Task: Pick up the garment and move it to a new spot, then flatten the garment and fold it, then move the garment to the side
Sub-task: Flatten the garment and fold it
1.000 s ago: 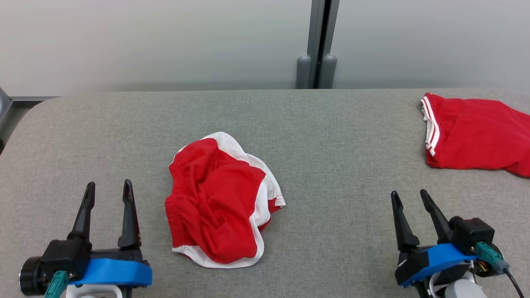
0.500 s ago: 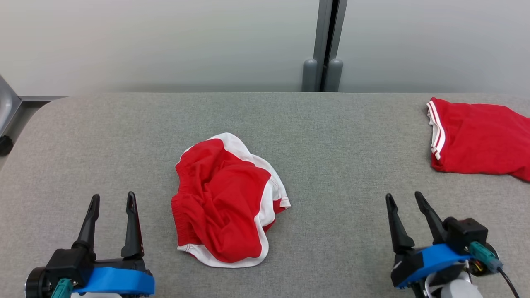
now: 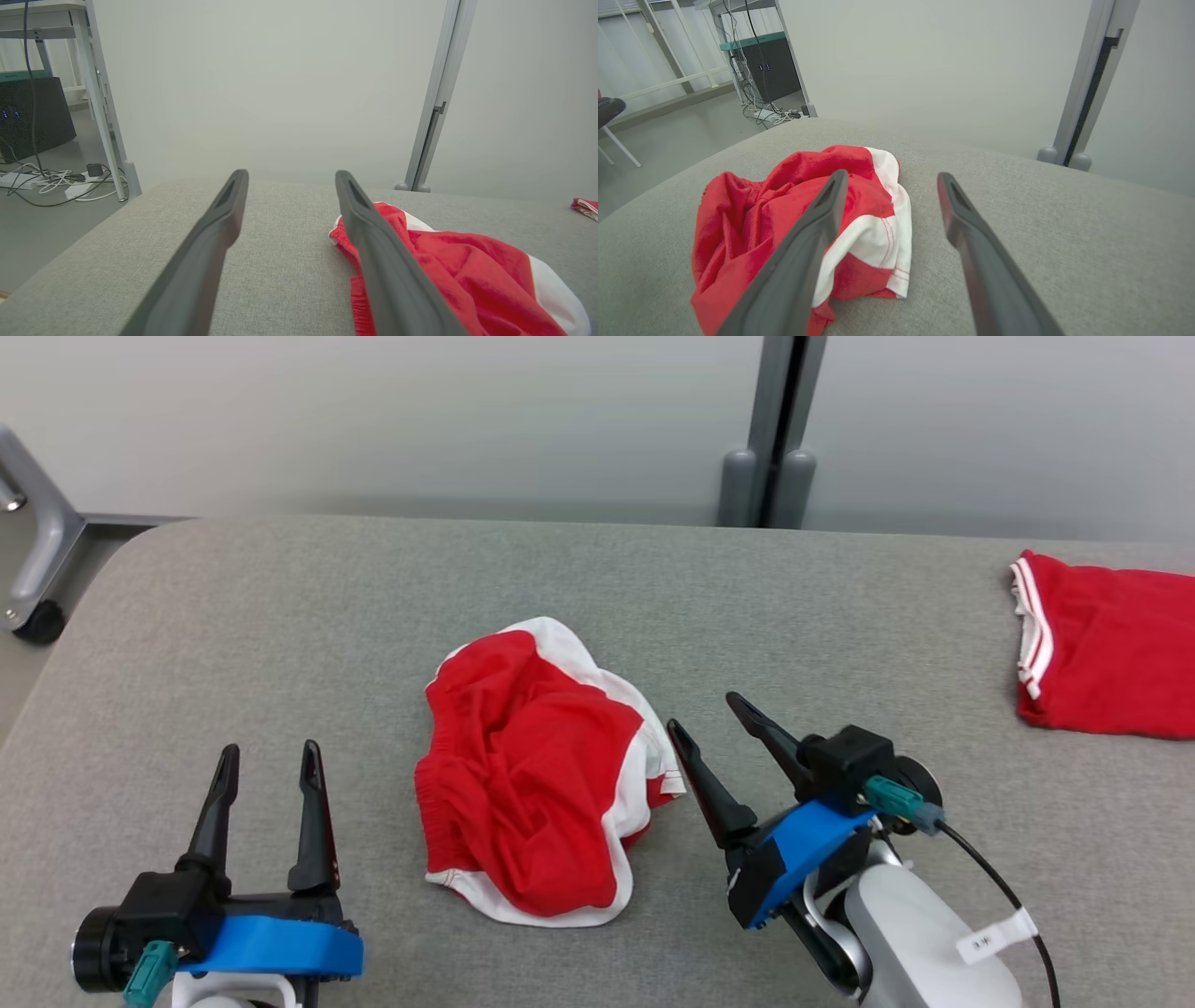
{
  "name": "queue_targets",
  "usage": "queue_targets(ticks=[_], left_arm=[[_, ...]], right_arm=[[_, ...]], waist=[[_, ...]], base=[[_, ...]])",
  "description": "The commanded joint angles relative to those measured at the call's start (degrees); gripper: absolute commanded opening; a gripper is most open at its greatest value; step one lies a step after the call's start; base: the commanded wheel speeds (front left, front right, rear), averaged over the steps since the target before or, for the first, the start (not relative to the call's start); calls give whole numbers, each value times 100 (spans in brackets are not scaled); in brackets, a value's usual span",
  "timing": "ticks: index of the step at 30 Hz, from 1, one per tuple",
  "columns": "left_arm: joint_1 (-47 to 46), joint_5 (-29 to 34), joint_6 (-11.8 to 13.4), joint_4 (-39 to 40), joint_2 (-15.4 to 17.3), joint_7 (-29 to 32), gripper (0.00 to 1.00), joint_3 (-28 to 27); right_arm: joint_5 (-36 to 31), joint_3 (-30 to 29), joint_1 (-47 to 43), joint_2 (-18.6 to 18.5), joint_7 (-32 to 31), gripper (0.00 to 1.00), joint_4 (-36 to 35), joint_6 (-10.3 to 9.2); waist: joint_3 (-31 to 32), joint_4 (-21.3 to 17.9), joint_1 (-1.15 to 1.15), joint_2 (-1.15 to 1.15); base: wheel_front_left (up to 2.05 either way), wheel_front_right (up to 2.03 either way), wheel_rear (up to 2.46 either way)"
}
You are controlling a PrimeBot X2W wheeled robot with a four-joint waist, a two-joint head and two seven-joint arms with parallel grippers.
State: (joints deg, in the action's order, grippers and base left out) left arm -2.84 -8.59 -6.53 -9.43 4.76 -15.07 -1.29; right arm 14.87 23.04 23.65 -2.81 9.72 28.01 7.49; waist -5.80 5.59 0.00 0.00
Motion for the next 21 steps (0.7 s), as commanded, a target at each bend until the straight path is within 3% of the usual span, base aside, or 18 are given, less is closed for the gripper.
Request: queue_targets(ticks=[1,18,19,20,21], left_arm=[[-91,14,-14,-6,-27,-13,100,-11],[-429,5,-98,-134,-162,-13,100,301],[-435,3,-100,-137,-165,-13,100,303],[-440,3,-102,-140,-169,-13,100,303],[-440,0,-103,-146,-172,-13,100,300]], right_arm=[[62,77,149,-17,22,100,80,1],[455,703,1073,-18,141,100,2372,1],[492,771,1084,-18,136,20,2450,1],[570,824,1103,-18,149,0,2504,1],[613,863,1138,-19,176,0,2553,1]], waist=[[-64,79,0,0],[-387,771,0,0],[-393,780,0,0],[-398,785,0,0],[-399,787,0,0]], base=[[0,0,0],[0,0,0],[0,0,0],[0,0,0],[0,0,0]])
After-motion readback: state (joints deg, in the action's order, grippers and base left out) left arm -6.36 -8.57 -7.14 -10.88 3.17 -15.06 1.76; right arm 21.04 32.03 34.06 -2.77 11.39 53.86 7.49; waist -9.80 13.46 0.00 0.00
